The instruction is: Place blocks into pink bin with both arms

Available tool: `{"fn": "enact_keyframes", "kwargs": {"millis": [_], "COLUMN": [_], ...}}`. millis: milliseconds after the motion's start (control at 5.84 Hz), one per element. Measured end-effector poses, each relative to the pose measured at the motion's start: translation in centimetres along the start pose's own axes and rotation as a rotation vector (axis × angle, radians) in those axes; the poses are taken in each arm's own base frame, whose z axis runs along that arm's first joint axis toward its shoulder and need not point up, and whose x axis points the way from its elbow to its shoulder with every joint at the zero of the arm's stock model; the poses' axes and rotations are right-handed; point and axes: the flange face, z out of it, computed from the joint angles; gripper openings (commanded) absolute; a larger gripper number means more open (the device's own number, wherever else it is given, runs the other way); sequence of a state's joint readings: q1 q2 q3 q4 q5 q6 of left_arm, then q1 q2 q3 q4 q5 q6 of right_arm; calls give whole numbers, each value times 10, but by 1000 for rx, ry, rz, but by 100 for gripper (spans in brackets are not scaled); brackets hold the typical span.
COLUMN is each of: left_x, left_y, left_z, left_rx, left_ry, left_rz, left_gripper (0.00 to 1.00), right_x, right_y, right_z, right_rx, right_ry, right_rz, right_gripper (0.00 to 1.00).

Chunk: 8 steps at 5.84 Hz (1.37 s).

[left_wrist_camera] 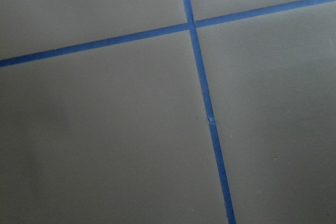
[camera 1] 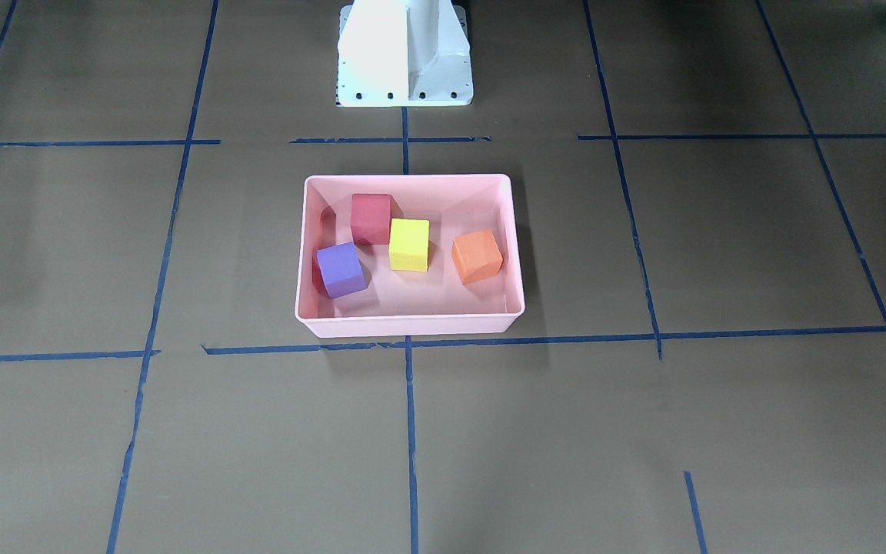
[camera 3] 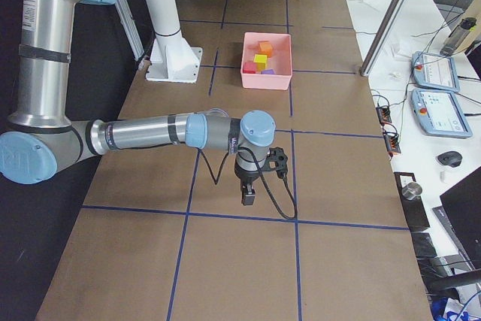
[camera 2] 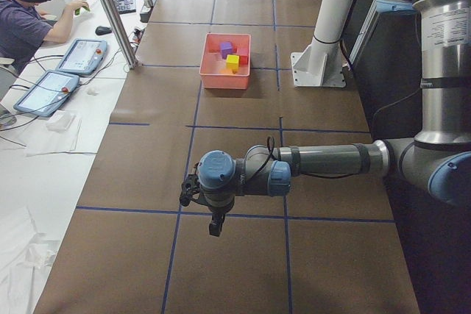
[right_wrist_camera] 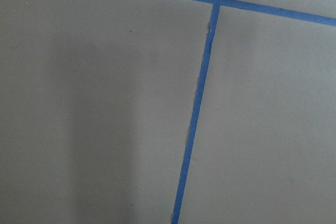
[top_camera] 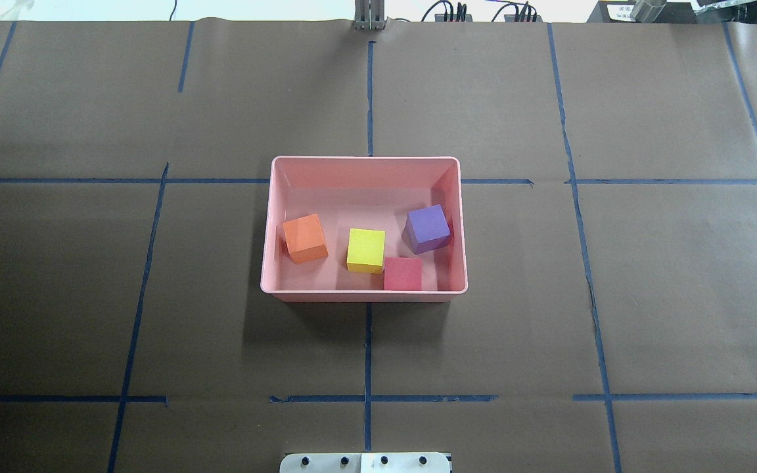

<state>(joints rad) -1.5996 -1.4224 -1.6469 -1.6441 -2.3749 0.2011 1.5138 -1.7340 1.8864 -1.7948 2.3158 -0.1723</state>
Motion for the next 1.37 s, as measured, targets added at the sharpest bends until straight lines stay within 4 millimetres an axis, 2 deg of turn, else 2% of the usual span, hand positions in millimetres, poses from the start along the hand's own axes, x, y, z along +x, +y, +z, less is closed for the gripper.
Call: {"fn": "enact_keyframes", "kwargs": {"millis": [514,1370], "left_x": [-6,-5], "left_y": [22,21], "left_z": [4,3], "left_rx": [-13,-10], "left_ry": [-10,-11], "left_rz": [-21,-17], "left_gripper": [100,100], "right_x": [1,4], "right_y": [0,1], "right_z": [1,4], "right_rx": [-2,-8], "right_ry": [-1,-2], "right_rz": [2,7], "right_gripper": [100,100]}}
